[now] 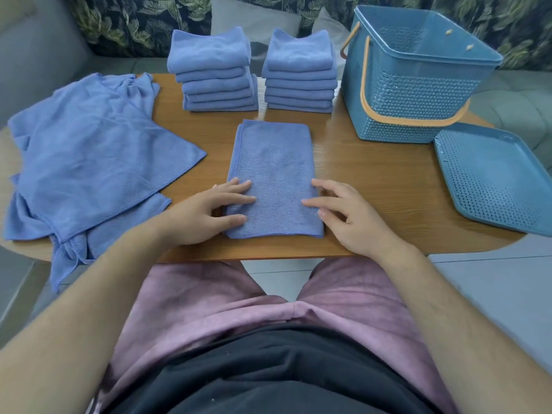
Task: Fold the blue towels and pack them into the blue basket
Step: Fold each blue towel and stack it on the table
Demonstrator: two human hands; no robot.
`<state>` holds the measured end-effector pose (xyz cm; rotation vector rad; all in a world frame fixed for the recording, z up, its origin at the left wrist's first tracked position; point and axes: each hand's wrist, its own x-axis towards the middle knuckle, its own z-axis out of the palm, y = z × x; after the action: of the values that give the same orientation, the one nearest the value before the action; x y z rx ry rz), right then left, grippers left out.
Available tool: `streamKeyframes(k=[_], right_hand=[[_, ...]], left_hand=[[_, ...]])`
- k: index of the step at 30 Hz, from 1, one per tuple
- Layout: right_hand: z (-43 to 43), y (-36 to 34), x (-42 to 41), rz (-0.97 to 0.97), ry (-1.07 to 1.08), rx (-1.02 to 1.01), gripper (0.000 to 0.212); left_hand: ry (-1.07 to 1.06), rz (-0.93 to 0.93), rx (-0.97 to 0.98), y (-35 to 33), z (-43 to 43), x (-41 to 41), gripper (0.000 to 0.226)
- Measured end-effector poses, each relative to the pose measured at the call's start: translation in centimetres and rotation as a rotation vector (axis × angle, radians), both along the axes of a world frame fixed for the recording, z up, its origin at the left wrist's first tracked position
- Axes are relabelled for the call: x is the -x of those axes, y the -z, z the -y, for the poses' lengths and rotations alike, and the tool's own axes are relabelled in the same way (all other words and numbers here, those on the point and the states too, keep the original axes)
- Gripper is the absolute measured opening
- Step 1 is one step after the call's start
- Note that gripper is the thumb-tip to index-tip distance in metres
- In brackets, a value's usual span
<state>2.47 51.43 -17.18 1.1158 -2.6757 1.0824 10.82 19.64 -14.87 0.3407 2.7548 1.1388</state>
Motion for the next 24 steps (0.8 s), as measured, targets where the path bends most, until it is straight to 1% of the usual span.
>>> streamKeyframes(k=[1,3,6,8,10,11,14,16,17,20,22,23,24], right_hand=[[-0.3,0.1,-0.5,0.006,-0.011,0.007,0.044],[-0.5,-0.3,-0.8,0.053,-0.046,-0.034,0.055],[-0.3,-1.1,-0.3,0.087,-0.064,-0.128,0.06],[-0.1,-1.2,-0.2,0.07,-0.069,-0.145,0.054],[0.0,-0.9,-0.1,0.011,-0.073,-0.143,0.043],[0.0,-0.7,-0.1,-0.021,-0.074,-0.134,0.039],[0.3,-0.2,-0.1,-0.113,-0.058,-0.058,0.029],[0.7,-0.2,-0.2,-0.151,-0.024,0.022,0.023],[0.9,-0.4,-0.3,-0.151,-0.005,0.053,0.022],[1.4,-0.9,-0.7,-0.09,0.026,0.103,0.02],[1.4,-1.2,-0.9,-0.043,0.038,0.134,0.011],[1.4,-1.4,-1.0,0.004,0.055,0.156,0.011],[1.3,-1.6,-1.1,0.053,0.075,0.182,0.016]], left_hand=[[-0.004,0.015,-0.058,-0.2,0.6,-0.1,0.041],[-0.005,0.019,-0.106,-0.5,1.1,-0.1,0.037],[-0.01,-0.018,-0.098,-0.7,0.8,0.1,0.031],[-0.004,-0.034,-0.107,-0.6,0.7,0.3,0.026],[-0.009,-0.072,-0.098,-0.4,0.7,0.4,0.02],[-0.018,-0.117,-0.062,-0.3,0.6,0.4,0.024],[0.008,-0.352,0.108,-0.6,-0.6,0.4,0.042],[0.063,-0.43,0.111,-1.4,-2.0,0.2,0.045],[0.094,-0.432,0.109,-1.5,-2.7,0.0,0.049],[0.117,-0.329,0.146,-1.4,-3.7,-0.7,0.067],[0.102,-0.311,0.153,-1.1,-3.5,-0.7,0.064],[0.087,-0.315,0.147,-1.0,-3.3,-0.6,0.062],[0.066,-0.317,0.136,-0.9,-3.1,-0.5,0.06]])
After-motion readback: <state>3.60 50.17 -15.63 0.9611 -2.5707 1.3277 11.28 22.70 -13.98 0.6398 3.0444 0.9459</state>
